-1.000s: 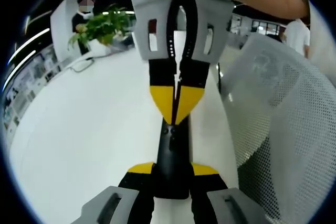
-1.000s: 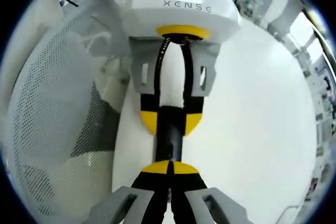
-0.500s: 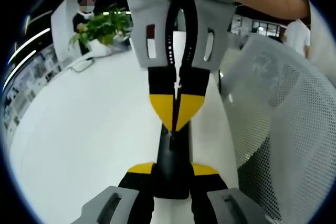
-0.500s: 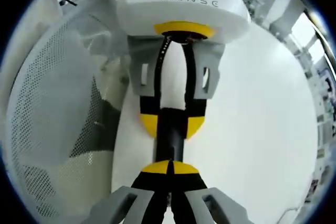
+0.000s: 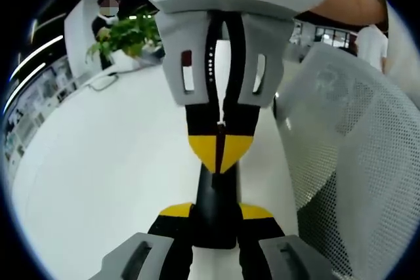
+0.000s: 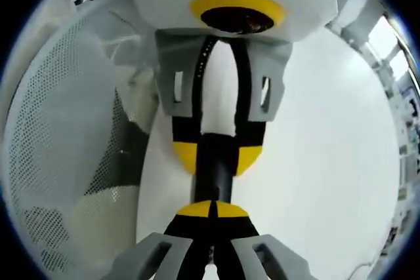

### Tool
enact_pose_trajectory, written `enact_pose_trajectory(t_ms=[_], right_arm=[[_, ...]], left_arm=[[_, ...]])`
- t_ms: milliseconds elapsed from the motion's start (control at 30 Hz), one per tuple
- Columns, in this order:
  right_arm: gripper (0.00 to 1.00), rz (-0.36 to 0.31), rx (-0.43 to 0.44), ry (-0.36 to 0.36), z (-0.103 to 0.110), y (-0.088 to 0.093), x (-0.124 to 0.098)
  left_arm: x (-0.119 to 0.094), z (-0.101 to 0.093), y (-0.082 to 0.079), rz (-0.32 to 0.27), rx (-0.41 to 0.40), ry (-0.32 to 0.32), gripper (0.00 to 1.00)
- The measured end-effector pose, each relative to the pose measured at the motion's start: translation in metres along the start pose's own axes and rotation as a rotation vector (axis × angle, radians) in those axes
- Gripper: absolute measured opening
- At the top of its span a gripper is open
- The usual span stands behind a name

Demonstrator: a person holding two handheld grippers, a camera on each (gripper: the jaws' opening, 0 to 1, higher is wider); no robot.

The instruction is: Press the specified remote control buttons in sequence, fully releasing each button before pressing the next.

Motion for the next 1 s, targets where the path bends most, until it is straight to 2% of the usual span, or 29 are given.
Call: enact_pose_trajectory(t_ms=[667,1000], right_arm=[[0.00,0.035,-0.018,-0.009,-0.0020,0.0010,0.0025],[0.00,0.029,-0.014,-0.003,-0.0017,0.0010,0.0015]], left_arm=[[-0.0001,0.0001,-0.0002,-0.008,-0.003,0.001,0.24],[-0.0005,-0.0005,-0.0009,-0.004,-0.001,0.001,0.24]])
Point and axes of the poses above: the point that each gripper's makers call its tool centre point, and the gripper's own axes: x roughly forward along the fingers, z roughly to its left, y roughly out of its underside, the point moved 2 cm from there along -x, roughly backward along the fingers, and after that the axes turned 8 degrees about -y, right-handed, at the moved point
